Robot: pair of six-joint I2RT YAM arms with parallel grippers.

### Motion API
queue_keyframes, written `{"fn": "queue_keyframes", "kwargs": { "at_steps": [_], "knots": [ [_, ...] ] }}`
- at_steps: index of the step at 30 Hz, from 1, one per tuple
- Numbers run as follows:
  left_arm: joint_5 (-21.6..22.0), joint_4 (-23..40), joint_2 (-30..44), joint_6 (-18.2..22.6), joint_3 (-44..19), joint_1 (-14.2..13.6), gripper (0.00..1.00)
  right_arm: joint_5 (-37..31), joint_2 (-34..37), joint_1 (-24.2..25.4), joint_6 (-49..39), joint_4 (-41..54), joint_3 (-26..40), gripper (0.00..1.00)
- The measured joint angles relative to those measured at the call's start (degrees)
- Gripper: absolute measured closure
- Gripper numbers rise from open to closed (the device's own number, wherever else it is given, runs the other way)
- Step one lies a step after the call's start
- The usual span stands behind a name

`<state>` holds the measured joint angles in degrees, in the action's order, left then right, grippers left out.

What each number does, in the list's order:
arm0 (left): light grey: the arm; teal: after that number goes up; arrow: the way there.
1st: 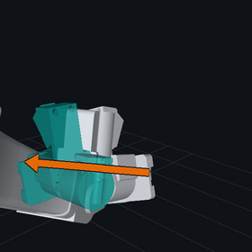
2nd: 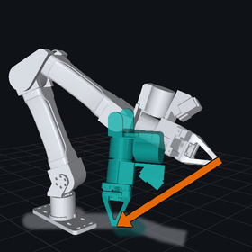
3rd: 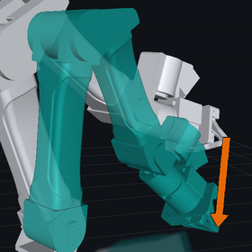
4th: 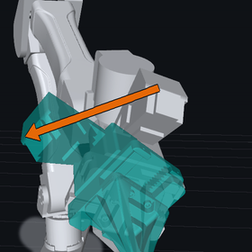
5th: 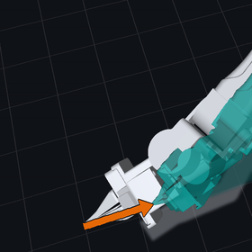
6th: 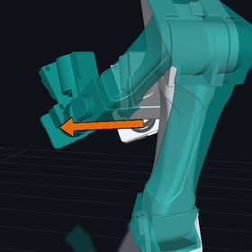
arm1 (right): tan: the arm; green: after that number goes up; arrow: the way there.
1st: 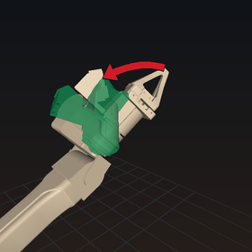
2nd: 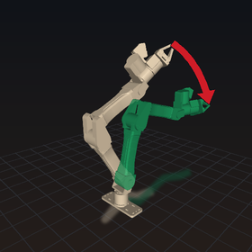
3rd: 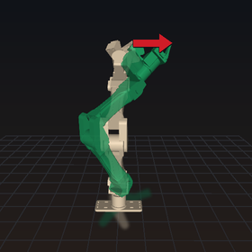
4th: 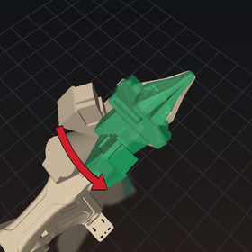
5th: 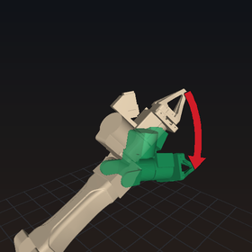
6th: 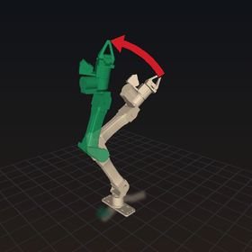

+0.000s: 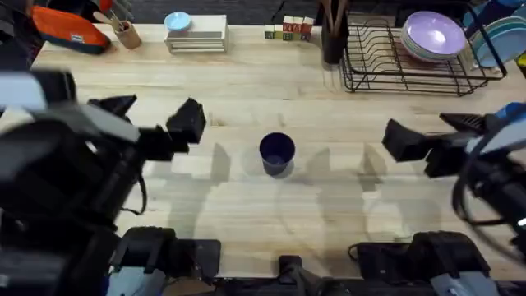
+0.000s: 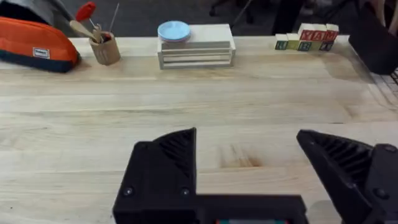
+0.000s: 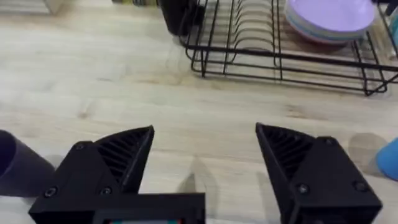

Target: Pick up the cup on the table and put them onto the rack.

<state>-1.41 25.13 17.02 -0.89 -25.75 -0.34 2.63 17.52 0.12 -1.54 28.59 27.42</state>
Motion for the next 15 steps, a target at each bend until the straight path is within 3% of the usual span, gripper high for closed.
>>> {"fn": "queue_keyframes", "kwargs": {
  "at_steps": [2, 3, 4, 15],
  "knots": [
    [-0.1, 2.2, 4.3, 0.0, -3.9, 0.0, 0.008, 0.0, 4.3, 0.0, 0.0, 2.1, 3.9, 0.010],
    [-0.1, 5.8, 10.9, 0.0, -10.2, 0.0, 0.008, 0.0, 11.8, 0.0, 0.0, 6.4, 10.8, 0.010],
    [-0.1, 6.9, 13.2, 0.0, -12.5, 0.0, 0.008, 0.0, 14.4, 0.0, 0.0, 7.7, 13.1, 0.010],
    [-0.1, 21.6, 34.3, 0.0, -35.6, 0.0, 0.006, 0.0, 33.4, 0.0, -0.2, 18.6, 32.9, 0.010]
  ]
}}
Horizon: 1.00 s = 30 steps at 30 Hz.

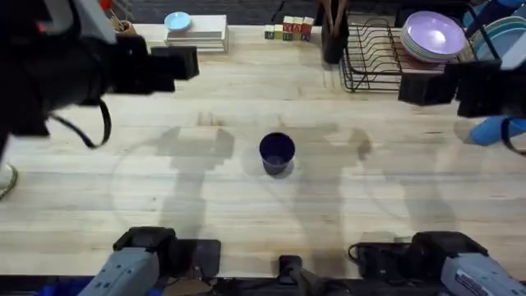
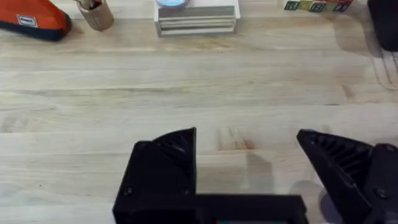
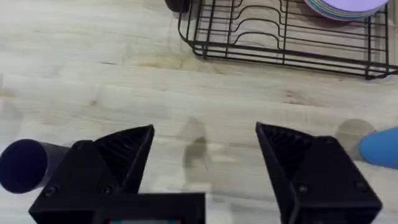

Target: Pick up the cup on the table and put them onto the rack.

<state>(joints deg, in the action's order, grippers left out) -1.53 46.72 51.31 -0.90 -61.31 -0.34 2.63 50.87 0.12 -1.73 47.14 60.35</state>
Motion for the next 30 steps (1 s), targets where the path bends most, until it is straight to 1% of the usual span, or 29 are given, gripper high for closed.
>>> {"fn": "queue_keyframes", "kwargs": {
  "at_steps": [4, 7, 10, 30],
  "knots": [
    [0.0, 3.3, 6.0, 0.0, -5.8, 0.0, 0.007, 0.0, 3.7, 0.0, 0.0, 1.1, 3.8, 0.010],
    [-0.1, 3.5, 9.1, 0.0, -7.6, 0.0, 0.007, 0.0, 5.0, 0.0, 0.0, 1.1, 4.6, 0.010],
    [-0.4, 3.8, 10.9, 0.0, -7.9, 0.0, 0.007, 0.0, 5.5, 0.0, 0.0, 1.5, 4.6, 0.010],
    [-0.6, 3.9, 11.5, 0.0, -7.9, 0.0, 0.007, -0.4, 5.4, 0.1, -1.8, 0.9, 4.6, 0.009]
  ]
}}
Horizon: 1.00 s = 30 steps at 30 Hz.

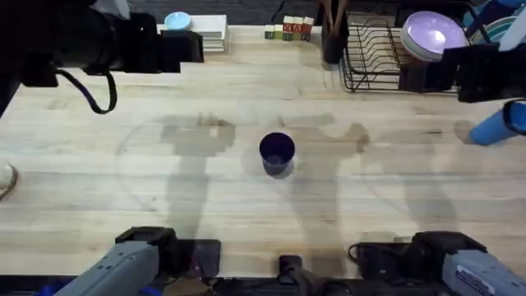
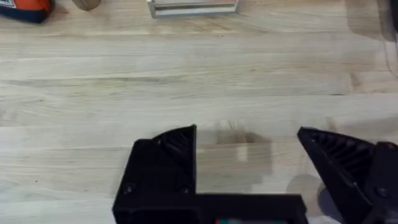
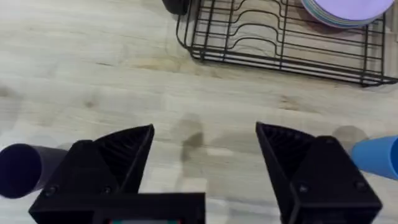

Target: Pick up the cup on the table and put them onto the rack.

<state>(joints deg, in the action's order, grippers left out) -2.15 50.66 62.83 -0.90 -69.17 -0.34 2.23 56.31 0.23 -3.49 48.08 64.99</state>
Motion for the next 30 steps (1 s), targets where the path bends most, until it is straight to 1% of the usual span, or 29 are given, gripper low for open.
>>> {"fn": "queue_keyframes", "kwargs": {
  "at_steps": [2, 4, 11, 13, 14, 19, 20, 26, 30],
  "knots": [
    [0.0, 0.0, 0.0, 0.0, 0.0, 0.0, 0.007, -0.6, 0.0, 0.6, 0.0, -0.3, 0.0, 0.009],
    [0.0, 0.0, 0.0, 0.0, 0.0, 0.0, 0.007, -1.0, 0.0, 2.4, -0.2, -0.9, 0.0, 0.010],
    [0.0, 0.0, 0.0, 0.0, 0.0, 0.0, 0.008, -1.6, 1.3, 12.1, -0.4, -2.5, 0.0, 0.010],
    [0.0, 0.0, 0.0, 0.0, 0.0, 0.0, 0.007, -1.8, 1.9, 15.0, -0.4, -3.5, 0.0, 0.010],
    [0.0, 0.0, 0.0, 0.0, 0.0, 0.0, 0.007, -2.0, 2.2, 19.3, -0.4, -5.4, 0.0, 0.010],
    [0.0, 0.0, 0.0, 0.0, 0.0, 0.0, 0.007, -2.0, 2.3, 25.8, -0.4, -7.3, 0.0, 0.010],
    [0.0, 0.0, 0.0, 0.0, 0.0, 0.0, 0.007, -2.1, 2.8, 29.3, -0.4, -8.6, 0.0, 0.009],
    [0.0, 0.0, 0.0, 0.0, 0.0, 0.0, 0.007, -2.4, 2.8, 30.0, -0.4, -9.6, 0.0, 0.010],
    [0.0, 0.0, 0.0, 0.0, 0.0, 0.0, 0.007, -5.6, 3.7, 30.0, -0.8, -10.4, 0.1, 0.010]
  ]
}}
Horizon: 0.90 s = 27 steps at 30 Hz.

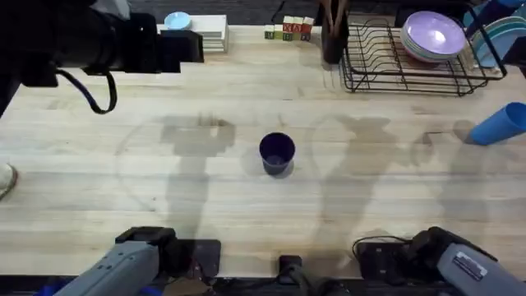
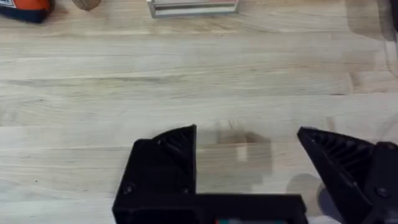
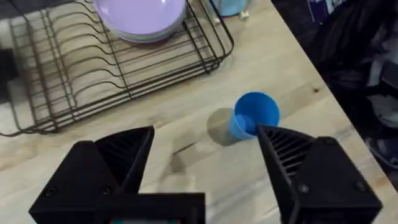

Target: Pick up the cup on the table and put them onto the rack.

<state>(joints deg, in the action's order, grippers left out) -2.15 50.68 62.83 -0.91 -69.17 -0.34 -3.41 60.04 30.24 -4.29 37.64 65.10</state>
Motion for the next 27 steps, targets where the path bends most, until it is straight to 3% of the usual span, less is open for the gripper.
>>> {"fn": "queue_keyframes", "kwargs": {
  "at_steps": [12, 27],
  "knots": [
    [0.0, 0.0, 0.0, 0.0, 0.0, 0.0, 0.007, -1.8, 10.7, 0.2, -0.1, -2.4, 0.0, 0.010],
    [0.0, 0.0, 0.0, 0.0, 0.0, 0.0, 0.007, -1.8, 19.8, 4.5, -0.1, -5.6, 0.0, 0.010]
  ]
}}
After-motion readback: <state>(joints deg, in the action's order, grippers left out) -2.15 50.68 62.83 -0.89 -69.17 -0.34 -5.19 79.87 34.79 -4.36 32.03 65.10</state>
